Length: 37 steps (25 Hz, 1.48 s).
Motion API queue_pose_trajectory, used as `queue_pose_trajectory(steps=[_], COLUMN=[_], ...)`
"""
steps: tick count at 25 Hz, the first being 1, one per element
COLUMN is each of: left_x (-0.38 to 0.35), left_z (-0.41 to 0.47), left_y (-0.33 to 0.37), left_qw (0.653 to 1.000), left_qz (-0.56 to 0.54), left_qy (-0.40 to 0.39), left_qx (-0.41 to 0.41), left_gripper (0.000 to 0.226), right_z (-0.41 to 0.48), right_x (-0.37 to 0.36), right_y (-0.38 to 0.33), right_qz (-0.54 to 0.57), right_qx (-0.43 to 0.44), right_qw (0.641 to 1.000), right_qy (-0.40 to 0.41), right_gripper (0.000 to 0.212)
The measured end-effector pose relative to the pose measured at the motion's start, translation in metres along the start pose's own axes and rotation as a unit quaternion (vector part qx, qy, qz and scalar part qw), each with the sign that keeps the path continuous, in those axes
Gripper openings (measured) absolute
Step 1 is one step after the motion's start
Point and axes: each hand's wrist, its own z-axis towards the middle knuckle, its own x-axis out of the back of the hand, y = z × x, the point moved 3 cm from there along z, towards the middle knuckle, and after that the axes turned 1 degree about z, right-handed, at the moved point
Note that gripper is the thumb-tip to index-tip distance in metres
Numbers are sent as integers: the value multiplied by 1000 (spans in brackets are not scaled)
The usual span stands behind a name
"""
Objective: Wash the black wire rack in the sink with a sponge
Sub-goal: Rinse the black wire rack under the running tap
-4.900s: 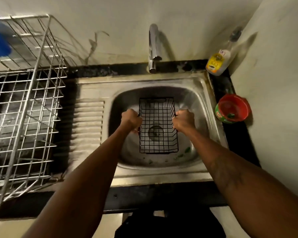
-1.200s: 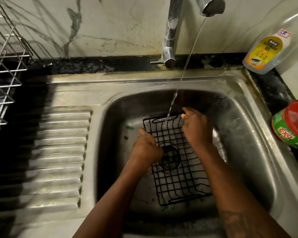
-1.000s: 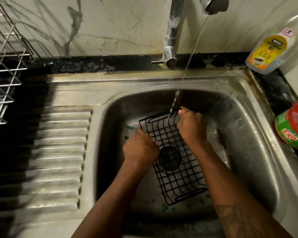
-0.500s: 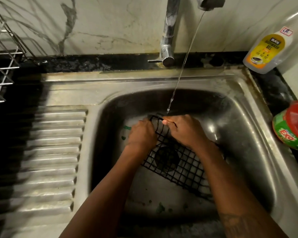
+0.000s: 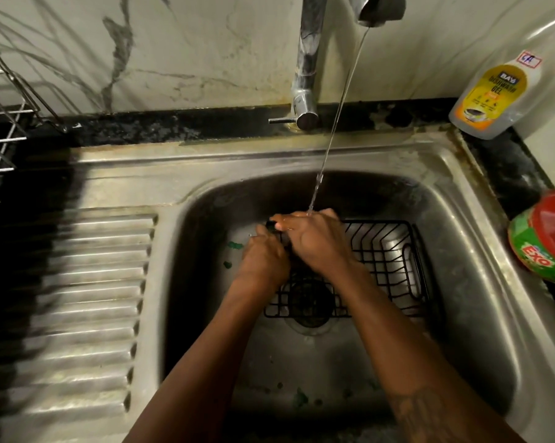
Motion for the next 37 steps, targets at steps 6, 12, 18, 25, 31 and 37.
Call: queue_pose_trajectory(steps=[6,12,18,25,31,37], left_x=[8,4,7,10,7,6], left_z=[2,2,2,1,-1,-1], left_y=[-6,-2,-5,-5,-3,-5], left_qw=[998,999,999,993,993,987], left_qz=[-29,34,0,-30,-42,-72], left_qy=[2,-9,-8,-29,-41,-43], left_qx=[64,13,47,112,100,137], left_gripper=[49,46,45,54,48,57], right_z=[-40,0,-15,-50,-11,-31], right_x=[42,2,0,15,-7,6], right_y=[68,-22,1,56,-13,-22], right_qz=[-7,184,300,142,236,611], right_qx=[-93,1,-160,-346,-246,-653], right_qw=[995,978,940,924,939,399], right_qy=[39,93,32,74,-50,201], right_gripper=[25,28,9,45,19,43])
